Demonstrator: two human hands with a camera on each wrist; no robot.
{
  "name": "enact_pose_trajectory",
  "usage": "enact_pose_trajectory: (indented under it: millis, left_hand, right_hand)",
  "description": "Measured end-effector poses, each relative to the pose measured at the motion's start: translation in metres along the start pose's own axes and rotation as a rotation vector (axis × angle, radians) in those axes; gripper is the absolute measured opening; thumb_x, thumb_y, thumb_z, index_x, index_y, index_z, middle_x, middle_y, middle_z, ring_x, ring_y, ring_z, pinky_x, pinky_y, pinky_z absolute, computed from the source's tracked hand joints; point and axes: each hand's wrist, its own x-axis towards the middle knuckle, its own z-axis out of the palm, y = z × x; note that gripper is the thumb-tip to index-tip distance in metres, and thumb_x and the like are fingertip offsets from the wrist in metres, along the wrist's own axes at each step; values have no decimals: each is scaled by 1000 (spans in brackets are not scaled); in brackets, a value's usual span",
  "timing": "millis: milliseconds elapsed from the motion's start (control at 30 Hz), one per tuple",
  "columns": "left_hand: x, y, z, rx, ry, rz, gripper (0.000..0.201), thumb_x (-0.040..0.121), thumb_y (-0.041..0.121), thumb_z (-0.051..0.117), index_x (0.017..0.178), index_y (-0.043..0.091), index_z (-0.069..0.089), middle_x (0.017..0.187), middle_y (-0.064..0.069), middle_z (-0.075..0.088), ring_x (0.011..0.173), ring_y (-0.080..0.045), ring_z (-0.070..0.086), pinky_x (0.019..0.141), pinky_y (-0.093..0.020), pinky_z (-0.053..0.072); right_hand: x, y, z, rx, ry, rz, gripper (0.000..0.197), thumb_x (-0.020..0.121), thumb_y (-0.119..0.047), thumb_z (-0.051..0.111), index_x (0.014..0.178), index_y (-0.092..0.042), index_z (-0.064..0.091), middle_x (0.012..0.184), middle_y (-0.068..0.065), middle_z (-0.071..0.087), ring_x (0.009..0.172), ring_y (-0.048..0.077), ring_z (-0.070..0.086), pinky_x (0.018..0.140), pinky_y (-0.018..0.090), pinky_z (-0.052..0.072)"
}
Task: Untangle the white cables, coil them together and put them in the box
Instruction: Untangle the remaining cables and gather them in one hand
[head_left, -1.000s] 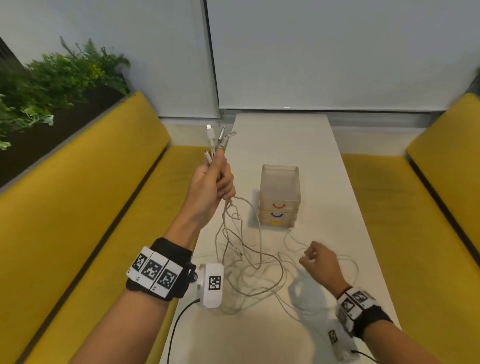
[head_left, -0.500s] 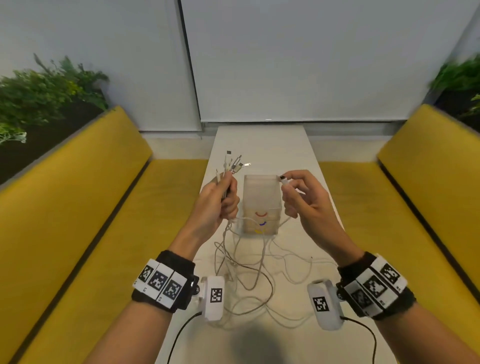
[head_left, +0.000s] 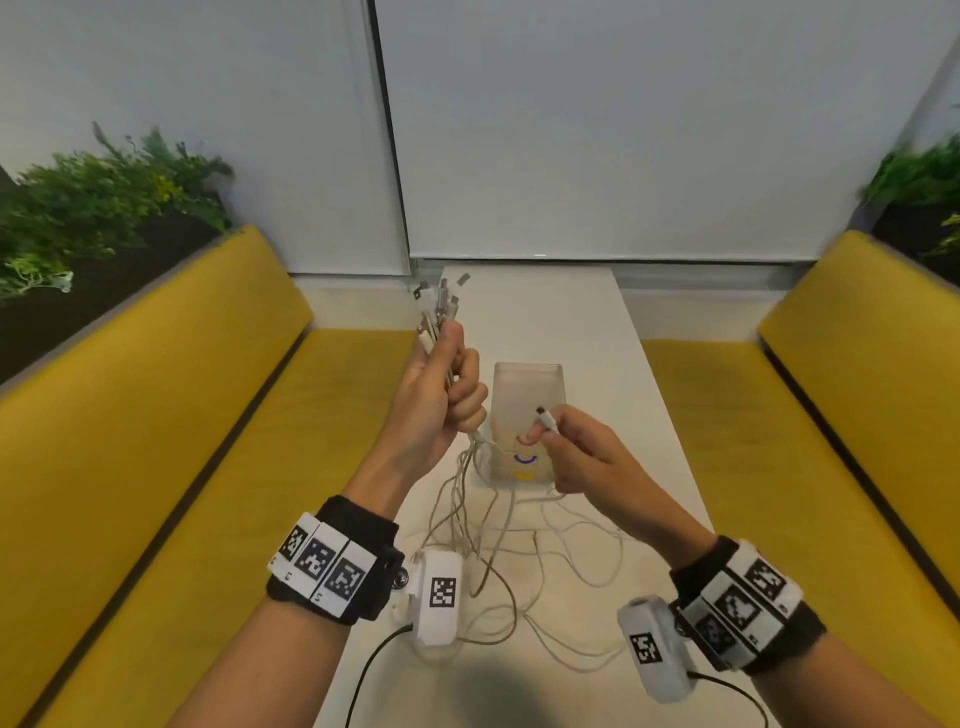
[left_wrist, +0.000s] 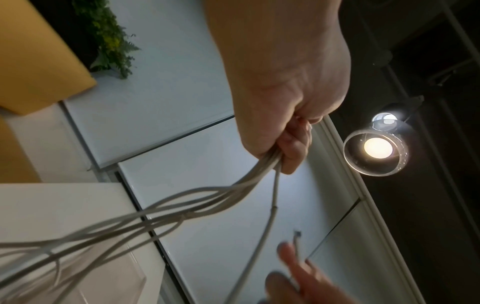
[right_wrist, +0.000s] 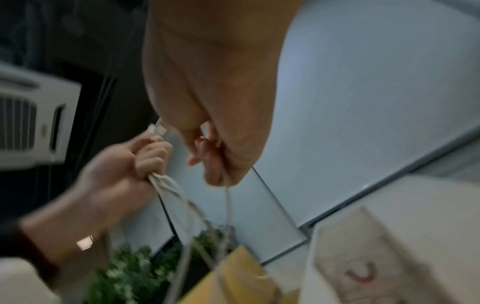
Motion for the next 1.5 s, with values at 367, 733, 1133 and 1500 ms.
enact_pose_trajectory:
  millis: [367, 733, 1133, 1500]
  left_hand:
    - [-11, -18, 18, 269, -91, -82, 24, 106, 37, 43, 128, 47, 48, 71, 8, 41, 57, -7, 37, 52, -23, 33]
    - [-18, -21, 29, 59, 60, -127, 22, 105, 31, 49, 96, 12, 55, 61, -6, 47, 49, -18, 49, 51, -33, 44]
    - [1, 46, -1, -74, 318, 208, 41, 110, 40, 27, 76, 19, 37, 61, 3, 29, 48, -11, 28, 43, -24, 33]
    - [0, 9, 3, 213, 146, 101, 22, 108, 30, 41, 91, 15, 42, 62, 1, 35, 53, -14, 26, 52, -31, 21]
  right_hand:
    - [14, -73, 20, 229, 99, -223, 26, 101, -10, 51, 125, -10, 61, 91, 16, 55, 69, 35, 64, 65, 44, 62]
    - [21, -60, 25, 167, 189, -143, 40, 93, -10, 67, 123, -19, 42, 90, 18, 56, 47, 24, 61, 37, 29, 44]
    - [7, 11, -28, -251, 47, -77, 32, 97, -28, 61, 66, -23, 60, 64, -3, 54, 58, 8, 44, 54, 20, 35]
    - [10, 33, -47, -234, 37, 136, 14, 90, -26, 44, 81, -18, 50, 66, -14, 45, 62, 12, 37, 59, 29, 33]
